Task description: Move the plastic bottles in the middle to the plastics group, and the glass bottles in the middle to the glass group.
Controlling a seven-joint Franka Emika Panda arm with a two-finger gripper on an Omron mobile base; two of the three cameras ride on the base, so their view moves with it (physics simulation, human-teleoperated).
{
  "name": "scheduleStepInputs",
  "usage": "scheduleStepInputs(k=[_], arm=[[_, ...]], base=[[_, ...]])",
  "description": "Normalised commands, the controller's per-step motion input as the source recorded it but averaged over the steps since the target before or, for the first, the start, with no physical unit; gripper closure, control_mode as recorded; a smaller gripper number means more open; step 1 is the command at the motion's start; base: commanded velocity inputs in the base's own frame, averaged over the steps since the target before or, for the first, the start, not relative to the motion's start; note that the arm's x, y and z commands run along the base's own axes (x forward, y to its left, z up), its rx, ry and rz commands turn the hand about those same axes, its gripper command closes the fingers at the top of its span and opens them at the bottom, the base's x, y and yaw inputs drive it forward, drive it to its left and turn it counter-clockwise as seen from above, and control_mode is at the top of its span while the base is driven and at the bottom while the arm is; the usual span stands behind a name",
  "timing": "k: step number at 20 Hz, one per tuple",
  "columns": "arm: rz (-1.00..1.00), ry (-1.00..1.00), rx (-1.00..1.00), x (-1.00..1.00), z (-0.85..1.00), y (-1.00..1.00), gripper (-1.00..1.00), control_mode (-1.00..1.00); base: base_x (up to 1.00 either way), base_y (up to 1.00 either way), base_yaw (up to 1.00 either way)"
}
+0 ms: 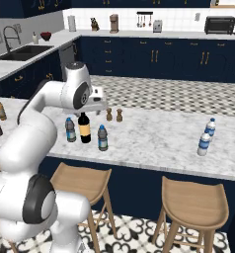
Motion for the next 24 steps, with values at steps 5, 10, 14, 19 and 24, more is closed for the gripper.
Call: scheduleStepInputs(k=[5,10,14,19,24], arm=[[0.07,0.00,0.00,0.42,-0.28,-0.23,-1.00,-1.00],[0.07,0.00,0.00,0.45,-0.36,-0.19,-1.00,-1.00],[0.06,0.00,0.00,0.33,-0.20,-0.12,-1.00,-1.00],[0.00,0.00,0.00,0.22,-0.13,0.00,-1.00,-1.00],[0.00,0.00,0.00,0.07,-0.07,0.00,-1.00,-1.00]], base=[[0.00,0.00,0.00],[0.00,0.00,0.00],[0.00,0.00,0.00],[0.00,0.00,0.00],[0.00,0.00,0.00]])
